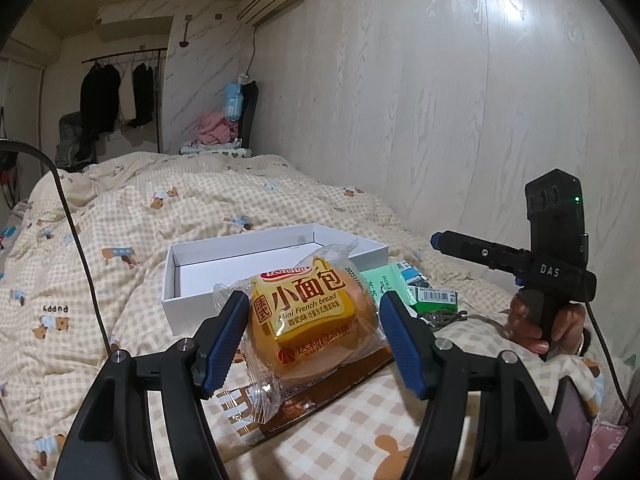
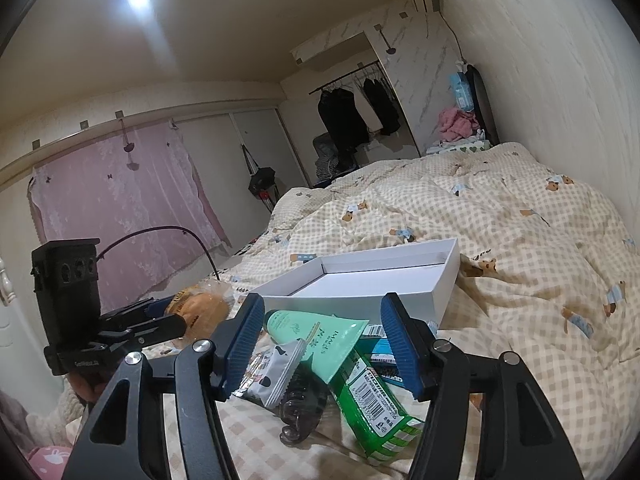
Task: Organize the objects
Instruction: 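Hold the bun in the left gripper while the right gripper grasps the cow-print biscuit packet, then lift the cow-print biscuit packet with the right gripper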
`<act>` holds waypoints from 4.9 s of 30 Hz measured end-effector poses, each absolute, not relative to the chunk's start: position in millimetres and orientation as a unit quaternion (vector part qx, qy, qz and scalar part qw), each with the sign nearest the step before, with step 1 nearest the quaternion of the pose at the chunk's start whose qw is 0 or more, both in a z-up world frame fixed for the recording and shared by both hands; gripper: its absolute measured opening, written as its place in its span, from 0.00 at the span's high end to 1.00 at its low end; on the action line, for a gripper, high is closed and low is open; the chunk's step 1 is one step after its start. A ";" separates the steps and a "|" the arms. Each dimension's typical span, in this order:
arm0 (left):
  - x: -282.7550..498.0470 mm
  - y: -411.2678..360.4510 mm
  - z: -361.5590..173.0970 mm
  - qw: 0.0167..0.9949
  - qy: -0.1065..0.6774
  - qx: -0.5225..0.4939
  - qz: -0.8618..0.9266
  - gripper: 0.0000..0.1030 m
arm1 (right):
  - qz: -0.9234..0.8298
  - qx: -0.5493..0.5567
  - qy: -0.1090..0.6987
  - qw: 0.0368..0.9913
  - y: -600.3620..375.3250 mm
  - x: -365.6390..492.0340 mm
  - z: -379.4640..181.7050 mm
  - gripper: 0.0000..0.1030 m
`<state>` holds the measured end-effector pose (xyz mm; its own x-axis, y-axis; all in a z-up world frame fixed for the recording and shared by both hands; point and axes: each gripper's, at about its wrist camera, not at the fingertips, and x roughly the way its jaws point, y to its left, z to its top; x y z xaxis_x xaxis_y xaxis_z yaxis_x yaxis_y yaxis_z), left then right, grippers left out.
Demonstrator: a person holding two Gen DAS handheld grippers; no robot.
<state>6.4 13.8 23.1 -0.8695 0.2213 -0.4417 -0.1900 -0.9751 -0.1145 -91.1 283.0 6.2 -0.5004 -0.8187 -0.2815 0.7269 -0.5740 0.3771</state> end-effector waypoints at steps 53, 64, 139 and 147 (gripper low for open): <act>-2.8 1.8 13.4 0.101 -0.073 -0.259 0.958 0.31 | -0.806 0.435 -0.079 0.395 259.5 -157.2 47.6 0.83; -1.8 0.9 12.8 0.100 -0.073 -0.260 0.958 0.31 | -0.792 0.461 -0.029 0.400 268.9 -128.1 15.1 0.83; -1.9 2.8 11.2 0.102 -0.072 -0.274 0.954 0.31 | -0.778 0.344 0.306 0.427 158.8 -106.4 20.2 0.72; -2.9 2.3 11.2 0.102 -0.072 -0.275 0.953 0.31 | -0.775 0.350 0.279 0.445 159.8 -115.8 26.8 0.58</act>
